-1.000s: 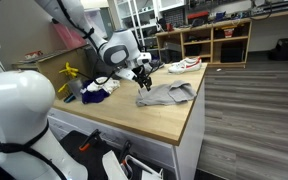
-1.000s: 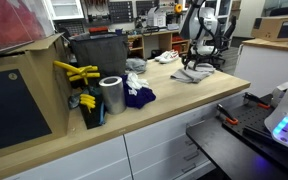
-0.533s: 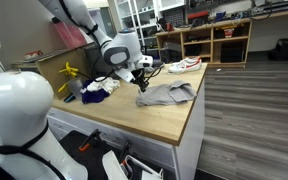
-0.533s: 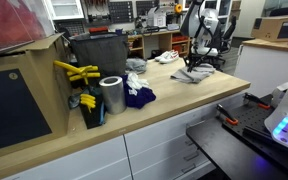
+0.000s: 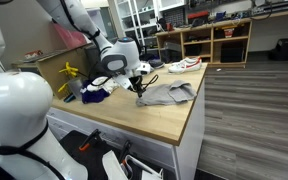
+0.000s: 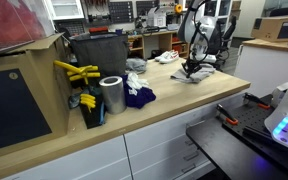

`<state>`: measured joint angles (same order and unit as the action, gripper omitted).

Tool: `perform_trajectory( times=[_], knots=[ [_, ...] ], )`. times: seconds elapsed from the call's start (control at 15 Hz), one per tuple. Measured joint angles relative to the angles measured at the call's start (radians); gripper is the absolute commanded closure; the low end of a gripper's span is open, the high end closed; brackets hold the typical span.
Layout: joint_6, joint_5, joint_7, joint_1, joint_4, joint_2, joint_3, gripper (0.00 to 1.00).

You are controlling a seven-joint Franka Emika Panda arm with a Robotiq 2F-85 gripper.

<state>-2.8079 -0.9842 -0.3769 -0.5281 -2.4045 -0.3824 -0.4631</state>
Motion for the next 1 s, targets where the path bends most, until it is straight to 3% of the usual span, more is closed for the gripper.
perform_trajectory(
  times=[0.53, 1.0],
  knots=[
    [-0.013, -0.056, -0.073, 0.022, 0.002, -0.039, 0.021, 1.0],
    [0.025, -0.211, -0.087, 0.076, -0.001, -0.023, 0.069, 1.0]
  ],
)
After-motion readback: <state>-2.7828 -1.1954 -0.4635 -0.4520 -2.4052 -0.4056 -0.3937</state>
